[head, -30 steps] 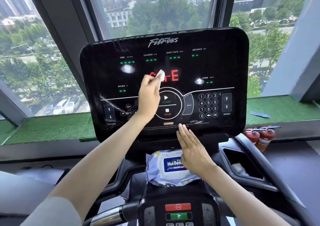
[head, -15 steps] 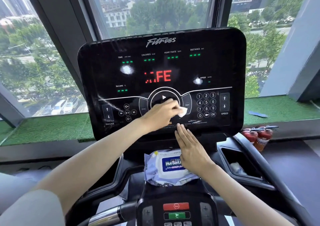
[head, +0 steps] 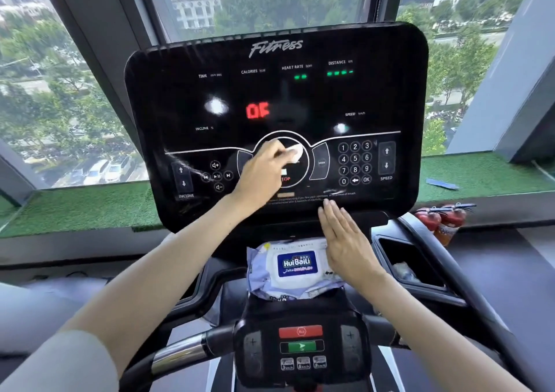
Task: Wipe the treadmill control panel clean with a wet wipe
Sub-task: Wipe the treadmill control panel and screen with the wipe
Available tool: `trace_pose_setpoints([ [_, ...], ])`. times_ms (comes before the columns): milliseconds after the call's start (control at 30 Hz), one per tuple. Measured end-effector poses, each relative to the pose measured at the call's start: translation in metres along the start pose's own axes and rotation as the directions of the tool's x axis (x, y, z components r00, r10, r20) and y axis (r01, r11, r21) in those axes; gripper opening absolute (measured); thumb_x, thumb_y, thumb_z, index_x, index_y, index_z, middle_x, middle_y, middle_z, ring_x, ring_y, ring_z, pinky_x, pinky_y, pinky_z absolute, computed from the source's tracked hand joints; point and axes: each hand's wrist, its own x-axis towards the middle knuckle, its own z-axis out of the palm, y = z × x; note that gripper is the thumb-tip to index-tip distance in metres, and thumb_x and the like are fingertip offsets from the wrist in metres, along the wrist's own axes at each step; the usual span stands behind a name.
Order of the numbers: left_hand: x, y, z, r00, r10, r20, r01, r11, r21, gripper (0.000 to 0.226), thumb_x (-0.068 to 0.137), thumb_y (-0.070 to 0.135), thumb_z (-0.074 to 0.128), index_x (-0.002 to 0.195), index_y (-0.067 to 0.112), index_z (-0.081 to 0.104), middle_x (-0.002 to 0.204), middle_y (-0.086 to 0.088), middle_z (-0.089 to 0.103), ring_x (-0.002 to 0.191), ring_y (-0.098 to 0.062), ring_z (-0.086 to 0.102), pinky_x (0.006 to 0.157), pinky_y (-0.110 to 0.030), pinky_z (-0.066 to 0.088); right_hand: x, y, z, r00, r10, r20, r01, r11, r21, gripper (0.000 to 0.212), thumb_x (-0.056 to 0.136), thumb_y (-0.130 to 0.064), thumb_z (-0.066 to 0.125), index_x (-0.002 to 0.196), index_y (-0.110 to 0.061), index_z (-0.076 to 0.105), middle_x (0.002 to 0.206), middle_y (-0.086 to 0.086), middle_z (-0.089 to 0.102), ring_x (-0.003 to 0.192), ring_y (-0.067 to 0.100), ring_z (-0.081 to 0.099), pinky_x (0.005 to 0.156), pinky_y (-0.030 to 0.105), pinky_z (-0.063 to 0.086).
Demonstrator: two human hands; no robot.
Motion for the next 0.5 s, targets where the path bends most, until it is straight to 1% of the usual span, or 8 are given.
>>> trace_pose_setpoints([
  [67, -0.006, 0.005, 0.006, 0.996, -0.084, -0.041, 0.082, 0.996, -0.042, 0.043, 0.079, -0.009, 0.056, 0.116, 0.013, 0.063, 0.095, -0.004, 0.053, 0.090, -0.017, 0.046, 0.057, -0.031, 0.048, -0.002, 0.001, 0.000, 1.000, 0.010, -0.003, -0.010, 1.000, 0.010, 0.059, 0.079, -0.004, 0.038, 0.136, 0.010, 0.034, 0.144, 0.026, 0.033, 0.137, 0.033, 0.029, 0.112, 0.042, 0.012],
  [133, -0.022, 0.016, 0.018, 0.966, 0.170, 0.196, -0.174, 0.985, 0.004, 0.046, 0.073, -0.014, 0.055, 0.110, 0.012, 0.062, 0.095, -0.005, 0.053, 0.089, -0.020, 0.046, 0.051, -0.033, 0.048, 0.001, -0.002, -0.002, 0.999, 0.039, -0.008, -0.039, 0.998, 0.051, 0.062, 0.072, 0.000, 0.056, 0.132, 0.010, 0.042, 0.140, 0.026, 0.040, 0.132, 0.034, 0.038, 0.112, 0.039, 0.011],
  [200, -0.035, 0.018, 0.019, 0.841, 0.366, 0.398, -0.395, 0.919, -0.012, 0.049, 0.069, -0.017, 0.054, 0.107, 0.012, 0.061, 0.094, -0.005, 0.053, 0.089, -0.021, 0.047, 0.047, -0.031, 0.044, 0.002, -0.003, -0.004, 0.999, 0.052, -0.007, -0.051, 0.996, 0.067, 0.065, 0.068, 0.001, 0.062, 0.130, 0.011, 0.045, 0.137, 0.027, 0.043, 0.130, 0.034, 0.041, 0.111, 0.039, 0.011],
  [267, -0.029, 0.011, 0.015, 0.893, 0.284, 0.350, -0.304, 0.953, 0.001, 0.048, 0.071, -0.017, 0.053, 0.109, 0.011, 0.062, 0.095, -0.006, 0.052, 0.090, -0.021, 0.048, 0.050, -0.029, 0.043, 0.002, -0.003, -0.004, 0.998, 0.055, -0.004, -0.055, 0.997, 0.060, 0.066, 0.066, 0.002, 0.063, 0.129, 0.011, 0.045, 0.138, 0.027, 0.043, 0.130, 0.034, 0.041, 0.111, 0.040, 0.012],
  [333, -0.023, 0.010, 0.015, 0.988, 0.032, 0.148, -0.031, 0.999, -0.008, 0.044, 0.076, -0.013, 0.055, 0.112, 0.012, 0.063, 0.097, -0.006, 0.053, 0.091, -0.019, 0.046, 0.054, -0.031, 0.046, 0.002, -0.005, -0.003, 0.998, 0.069, 0.001, -0.069, 0.996, 0.057, 0.066, 0.066, 0.002, 0.063, 0.129, 0.012, 0.045, 0.138, 0.028, 0.042, 0.129, 0.036, 0.041, 0.111, 0.041, 0.012],
  [400, -0.027, 0.016, 0.019, 0.996, -0.071, 0.045, 0.073, 0.997, -0.038, 0.042, 0.078, -0.011, 0.056, 0.114, 0.010, 0.062, 0.098, -0.007, 0.053, 0.091, -0.019, 0.046, 0.056, -0.033, 0.049, 0.001, -0.009, -0.001, 0.997, 0.078, 0.009, -0.078, 0.995, 0.060, 0.066, 0.067, 0.002, 0.062, 0.129, 0.012, 0.044, 0.138, 0.029, 0.041, 0.129, 0.037, 0.041, 0.111, 0.042, 0.012],
  [467, -0.037, 0.026, 0.025, 0.964, 0.141, 0.227, -0.149, 0.989, 0.017, 0.042, 0.077, -0.013, 0.052, 0.112, 0.008, 0.060, 0.099, -0.007, 0.051, 0.091, -0.021, 0.045, 0.055, -0.035, 0.049, 0.001, -0.010, -0.002, 0.996, 0.087, -0.002, -0.086, 0.994, 0.062, 0.065, 0.067, 0.003, 0.061, 0.129, 0.012, 0.044, 0.138, 0.030, 0.041, 0.130, 0.037, 0.040, 0.111, 0.042, 0.011],
  [500, -0.044, 0.027, 0.026, 0.903, 0.260, 0.342, -0.282, 0.959, 0.016, 0.042, 0.077, -0.014, 0.050, 0.112, 0.008, 0.059, 0.100, -0.007, 0.050, 0.092, -0.021, 0.045, 0.054, -0.034, 0.047, 0.000, -0.010, -0.002, 0.996, 0.089, -0.007, -0.088, 0.994, 0.062, 0.065, 0.067, 0.004, 0.060, 0.129, 0.012, 0.044, 0.138, 0.029, 0.041, 0.130, 0.036, 0.039, 0.111, 0.041, 0.011],
])
